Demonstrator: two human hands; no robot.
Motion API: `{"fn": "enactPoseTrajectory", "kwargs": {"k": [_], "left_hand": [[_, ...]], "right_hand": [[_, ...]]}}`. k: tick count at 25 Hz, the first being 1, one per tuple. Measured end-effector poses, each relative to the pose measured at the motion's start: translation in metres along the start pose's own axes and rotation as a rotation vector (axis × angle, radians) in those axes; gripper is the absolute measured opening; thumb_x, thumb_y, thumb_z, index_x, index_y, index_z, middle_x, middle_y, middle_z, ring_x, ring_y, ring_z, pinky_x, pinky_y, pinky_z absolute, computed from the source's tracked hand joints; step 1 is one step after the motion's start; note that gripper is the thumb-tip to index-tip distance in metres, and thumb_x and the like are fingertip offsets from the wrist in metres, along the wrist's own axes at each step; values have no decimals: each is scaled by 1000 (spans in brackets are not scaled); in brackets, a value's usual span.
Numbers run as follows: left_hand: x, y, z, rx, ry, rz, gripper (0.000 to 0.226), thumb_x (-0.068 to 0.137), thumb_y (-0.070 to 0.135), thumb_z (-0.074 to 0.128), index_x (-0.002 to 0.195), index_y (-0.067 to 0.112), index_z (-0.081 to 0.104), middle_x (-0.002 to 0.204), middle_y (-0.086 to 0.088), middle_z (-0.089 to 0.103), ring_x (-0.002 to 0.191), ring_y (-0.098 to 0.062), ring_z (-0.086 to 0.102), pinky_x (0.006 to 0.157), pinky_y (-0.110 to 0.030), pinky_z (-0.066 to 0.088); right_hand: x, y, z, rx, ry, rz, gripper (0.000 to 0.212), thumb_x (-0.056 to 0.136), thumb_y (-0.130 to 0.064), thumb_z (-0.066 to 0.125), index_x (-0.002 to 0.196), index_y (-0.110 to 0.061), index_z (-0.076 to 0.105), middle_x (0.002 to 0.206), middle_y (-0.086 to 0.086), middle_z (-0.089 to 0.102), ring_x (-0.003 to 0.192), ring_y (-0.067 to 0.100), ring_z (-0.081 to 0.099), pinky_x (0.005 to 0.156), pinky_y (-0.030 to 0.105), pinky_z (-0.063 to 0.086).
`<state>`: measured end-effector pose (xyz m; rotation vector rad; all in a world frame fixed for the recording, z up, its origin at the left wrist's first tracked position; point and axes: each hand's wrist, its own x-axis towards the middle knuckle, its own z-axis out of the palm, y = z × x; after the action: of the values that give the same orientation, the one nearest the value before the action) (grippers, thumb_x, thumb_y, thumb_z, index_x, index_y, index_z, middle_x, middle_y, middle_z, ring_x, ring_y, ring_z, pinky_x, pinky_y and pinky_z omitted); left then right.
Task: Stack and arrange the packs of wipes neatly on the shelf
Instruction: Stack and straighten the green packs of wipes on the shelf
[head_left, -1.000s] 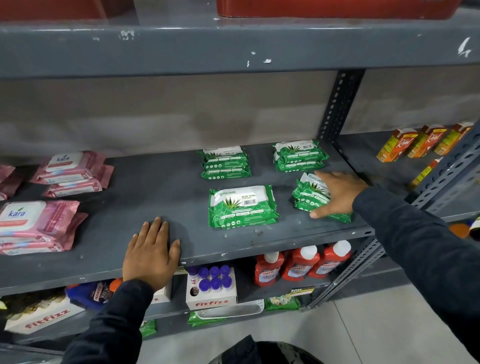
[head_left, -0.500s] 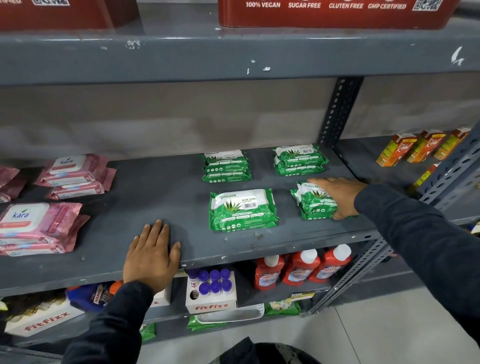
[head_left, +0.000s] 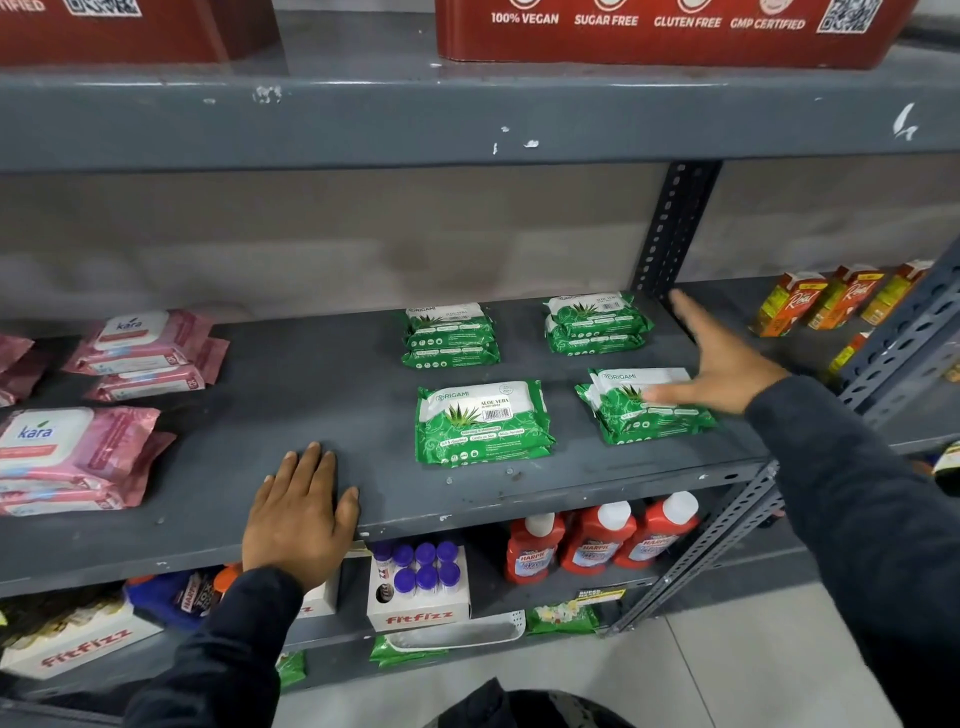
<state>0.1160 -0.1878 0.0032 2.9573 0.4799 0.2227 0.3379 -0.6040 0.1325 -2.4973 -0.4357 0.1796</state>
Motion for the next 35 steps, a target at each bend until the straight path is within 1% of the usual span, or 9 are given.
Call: {"fn": "enactPoseTrajectory", "kwargs": {"k": [3, 6, 8, 12, 15, 18, 28, 32, 35], "left_hand": [[-1, 0, 2, -14, -18, 3, 68, 89, 53, 19, 138, 11, 40, 151, -10, 33, 139, -32, 25, 111, -50, 24], [4, -2, -3, -68, -68, -14, 69, 87, 53, 26, 140, 11, 39, 153, -9, 29, 140, -31, 21, 111, -48, 19], [13, 4, -9, -237, -97, -103, 58, 88, 43, 42, 137, 11, 43, 150, -11, 35, 138, -32, 26, 111, -47, 19], [19, 64, -27, -1041, -115, -360, 31, 91, 8, 51, 121, 8, 58, 126, -9, 60, 118, -26, 49, 106, -31, 35], [19, 105, -36, -1267, -177, -372, 23, 92, 3, 47, 88, 23, 59, 85, 16, 67, 86, -9, 57, 68, -4, 43], [20, 119, -35, -1313, -224, -285, 31, 92, 2, 43, 113, 17, 60, 108, 6, 66, 100, -9, 59, 76, -8, 44], [22, 113, -19, -1283, -228, -257, 22, 95, 23, 46, 97, 41, 60, 95, 32, 65, 89, 16, 55, 71, -1, 37], [18, 111, -11, -1433, -100, -387, 30, 95, 30, 52, 125, 30, 51, 120, 17, 53, 112, -2, 48, 94, -19, 31], [9, 110, -17, -1479, 93, -430, 27, 96, 27, 50, 124, 27, 52, 128, 8, 53, 125, -11, 45, 95, -19, 32]], "right_hand": [[-22, -4, 20, 385, 459, 34, 84, 72, -28, 81, 142, -27, 35, 140, 0, 49, 128, 15, 46, 105, 32, 37], [-47, -33, 71, 439, 478, -66, 52, 78, -14, 74, 125, -26, 54, 113, -1, 64, 98, 6, 63, 84, 15, 48], [-56, -52, 112, 460, 320, -115, 51, 80, -14, 72, 127, -23, 54, 116, 0, 65, 97, -2, 62, 81, 7, 44], [-45, -72, 163, 589, 110, 44, 61, 91, -12, 57, 146, -11, 30, 147, 5, 41, 130, 16, 43, 107, 30, 36], [-32, -74, 169, 663, 88, 164, 58, 94, -12, 46, 148, -14, 27, 152, 9, 34, 136, 19, 36, 111, 33, 29], [-31, -70, 172, 656, 87, 159, 58, 92, -14, 45, 147, -20, 30, 153, 3, 34, 134, 14, 36, 107, 31, 29], [-29, -60, 180, 728, 114, 124, 58, 89, -23, 54, 144, -26, 36, 146, -4, 42, 122, 5, 41, 100, 26, 30], [-43, -63, 181, 753, 135, 89, 66, 91, -14, 53, 149, -23, 23, 152, -3, 31, 134, 11, 35, 111, 37, 31], [-81, -49, 179, 691, 192, 2, 65, 87, 2, 53, 145, -20, 32, 139, -2, 43, 126, 5, 44, 106, 27, 36]]}}
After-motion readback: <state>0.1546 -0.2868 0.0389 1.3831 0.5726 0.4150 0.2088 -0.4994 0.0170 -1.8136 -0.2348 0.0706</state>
